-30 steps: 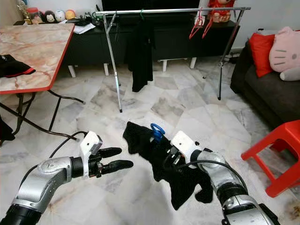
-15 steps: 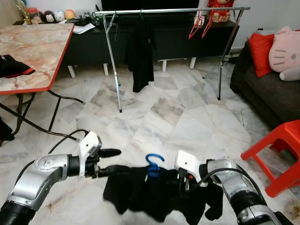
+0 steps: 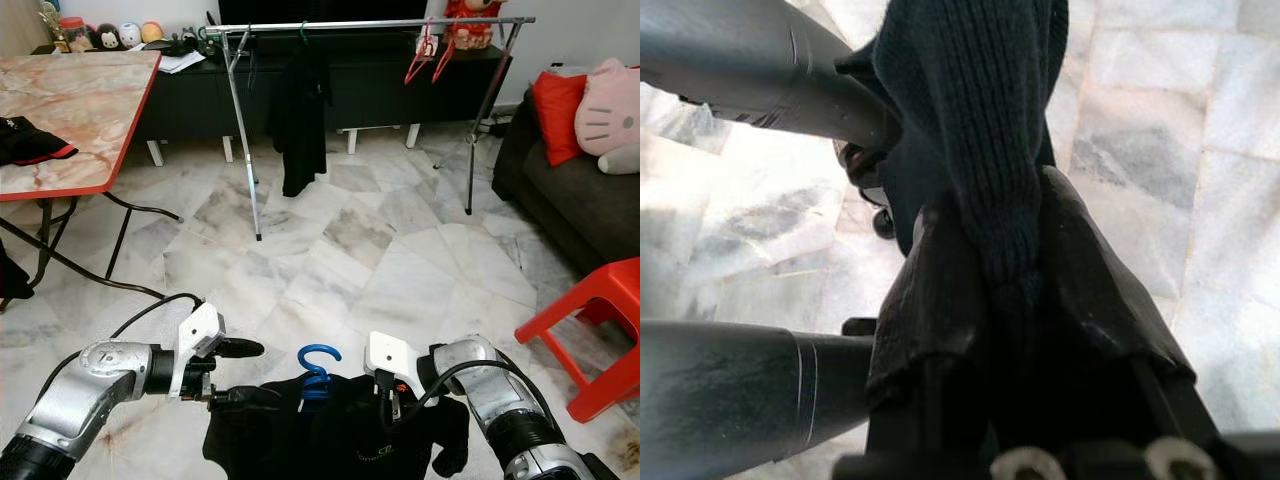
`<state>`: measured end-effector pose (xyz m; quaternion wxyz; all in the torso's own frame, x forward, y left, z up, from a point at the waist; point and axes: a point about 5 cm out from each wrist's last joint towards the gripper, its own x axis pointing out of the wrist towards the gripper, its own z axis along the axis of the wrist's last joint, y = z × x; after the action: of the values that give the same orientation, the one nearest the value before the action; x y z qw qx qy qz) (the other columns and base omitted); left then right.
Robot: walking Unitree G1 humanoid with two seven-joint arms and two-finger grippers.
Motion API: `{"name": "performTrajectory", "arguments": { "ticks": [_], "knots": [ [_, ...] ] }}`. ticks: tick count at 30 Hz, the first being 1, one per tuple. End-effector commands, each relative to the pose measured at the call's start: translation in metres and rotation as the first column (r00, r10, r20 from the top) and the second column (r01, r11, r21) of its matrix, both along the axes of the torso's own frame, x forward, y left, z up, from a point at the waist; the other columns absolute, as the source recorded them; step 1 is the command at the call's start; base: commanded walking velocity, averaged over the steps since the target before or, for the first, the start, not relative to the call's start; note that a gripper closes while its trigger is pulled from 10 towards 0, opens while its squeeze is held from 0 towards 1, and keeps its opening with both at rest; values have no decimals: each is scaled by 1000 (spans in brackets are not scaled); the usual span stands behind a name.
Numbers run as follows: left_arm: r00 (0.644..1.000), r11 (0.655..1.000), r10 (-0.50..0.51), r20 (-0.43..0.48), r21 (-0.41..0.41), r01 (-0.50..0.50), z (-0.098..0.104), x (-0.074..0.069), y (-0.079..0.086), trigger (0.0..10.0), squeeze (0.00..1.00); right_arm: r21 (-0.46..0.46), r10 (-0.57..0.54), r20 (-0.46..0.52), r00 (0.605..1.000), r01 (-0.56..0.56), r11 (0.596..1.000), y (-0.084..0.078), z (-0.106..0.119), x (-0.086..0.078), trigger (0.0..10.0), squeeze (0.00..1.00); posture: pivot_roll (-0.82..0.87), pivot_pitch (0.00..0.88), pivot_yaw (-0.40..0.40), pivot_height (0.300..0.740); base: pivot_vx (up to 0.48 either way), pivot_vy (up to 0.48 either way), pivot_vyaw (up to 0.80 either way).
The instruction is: Hang hanger
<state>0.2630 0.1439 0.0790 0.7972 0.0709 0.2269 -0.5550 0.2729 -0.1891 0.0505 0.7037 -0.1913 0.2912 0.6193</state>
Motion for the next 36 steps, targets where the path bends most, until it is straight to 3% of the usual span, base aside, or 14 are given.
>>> {"name": "performTrajectory", "arguments": {
  "ticks": [1, 12, 17, 36],
  "knots": [
    [1000, 1000, -10, 8, -4, 10, 1, 2, -3, 10000, 0, 28, 24, 20, 1000, -25, 999, 4, 8, 3, 0, 0, -50, 0, -41, 740, 0, 0, 0],
    [996, 998, -68, -52, -3, 68, -12, -7, -6, 10000, 0, 18, 53, 10, 999, -53, 998, 10, 8, 2, 0, 0, -52, 2, -41, 740, 0, 0, 0],
    [997, 997, -53, -50, 51, 56, -16, -6, -5, 10000, 0, 12, 53, 15, 998, -53, 999, 12, 8, 4, 0, 0, -52, 1, -43, 740, 0, 0, 0],
    [997, 998, -57, -61, 14, 58, -15, 1, -18, 10000, 0, 52, 61, 46, 997, -63, 997, 27, 16, 14, 0, 0, -50, 0, -43, 740, 0, 0, 0]
  ]
}}
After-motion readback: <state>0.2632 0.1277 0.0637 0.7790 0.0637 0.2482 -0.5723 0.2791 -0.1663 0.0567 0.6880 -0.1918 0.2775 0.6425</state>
